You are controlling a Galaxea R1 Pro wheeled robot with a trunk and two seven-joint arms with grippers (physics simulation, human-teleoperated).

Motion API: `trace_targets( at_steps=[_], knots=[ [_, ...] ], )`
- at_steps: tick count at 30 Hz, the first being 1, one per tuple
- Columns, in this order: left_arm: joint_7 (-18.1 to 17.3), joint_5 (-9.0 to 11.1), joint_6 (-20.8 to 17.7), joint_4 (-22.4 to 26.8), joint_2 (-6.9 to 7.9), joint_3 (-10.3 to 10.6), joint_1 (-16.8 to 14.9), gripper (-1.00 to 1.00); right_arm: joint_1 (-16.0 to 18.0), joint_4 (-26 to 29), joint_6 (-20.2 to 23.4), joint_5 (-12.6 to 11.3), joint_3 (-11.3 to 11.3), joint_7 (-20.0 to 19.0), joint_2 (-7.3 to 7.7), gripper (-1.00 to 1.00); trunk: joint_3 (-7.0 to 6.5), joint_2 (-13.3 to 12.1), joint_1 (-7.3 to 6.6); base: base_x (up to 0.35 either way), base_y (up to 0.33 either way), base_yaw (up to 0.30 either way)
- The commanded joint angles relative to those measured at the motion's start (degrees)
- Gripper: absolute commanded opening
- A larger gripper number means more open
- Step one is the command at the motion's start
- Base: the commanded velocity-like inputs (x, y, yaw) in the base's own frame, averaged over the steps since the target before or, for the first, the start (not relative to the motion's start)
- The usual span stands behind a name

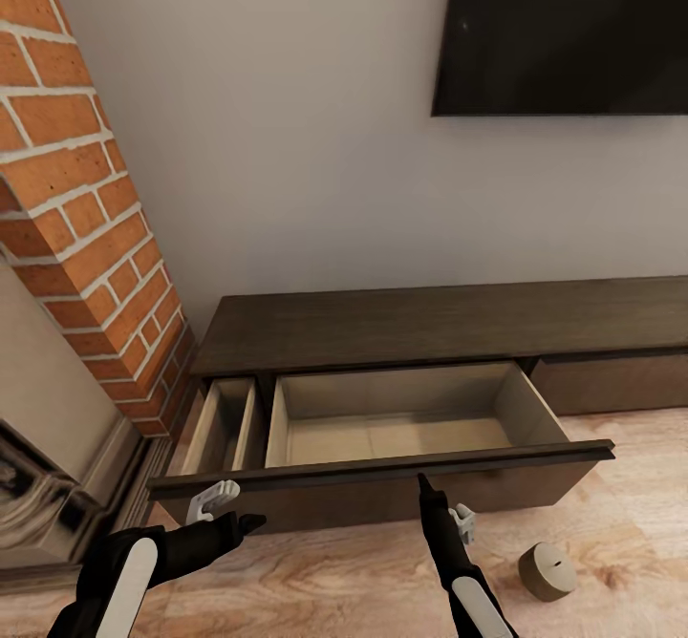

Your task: Place each of the two pumpkins and all three candles from the living room inside a cabinet in the living room (use any cabinet), then make sure every cabinet is closed, and position the cauldron so it is next to a table in the living room.

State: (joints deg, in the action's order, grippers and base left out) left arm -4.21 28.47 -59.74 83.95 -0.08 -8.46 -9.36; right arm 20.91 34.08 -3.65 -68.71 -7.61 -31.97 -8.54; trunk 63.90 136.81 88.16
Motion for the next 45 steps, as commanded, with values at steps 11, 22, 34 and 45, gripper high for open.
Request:
trace_targets(
  at_steps=[11,22,34,45],
  knots=[
    [-0.45,-0.35,-0.26,0.01,-0.01,-0.06,-0.05,1.0,0.0,-0.42,0.14,0.33,1.2,-0.2,-0.07,-1.0,0.05,0.01,-0.01,-0.049,0.0,0.0],
    [-0.45,-0.35,-0.26,0.0,-0.01,-0.06,-0.05,1.0,0.0,-0.42,0.14,0.33,1.2,-0.2,-0.07,-1.0,0.05,0.01,-0.01,-0.007,0.0,0.0],
    [-0.45,-0.35,-0.26,-0.01,-0.01,-0.05,-0.05,1.0,0.0,-0.42,0.22,0.33,1.2,-0.2,-0.07,1.0,0.05,0.01,-0.01,-0.061,0.0,0.0],
    [-0.45,-0.35,-0.26,-0.01,-0.01,-0.06,-0.05,1.0,0.22,-0.29,3.41,0.55,1.27,-0.07,0.48,1.0,0.05,0.01,-0.01,-0.252,0.0,0.0]
  ],
)
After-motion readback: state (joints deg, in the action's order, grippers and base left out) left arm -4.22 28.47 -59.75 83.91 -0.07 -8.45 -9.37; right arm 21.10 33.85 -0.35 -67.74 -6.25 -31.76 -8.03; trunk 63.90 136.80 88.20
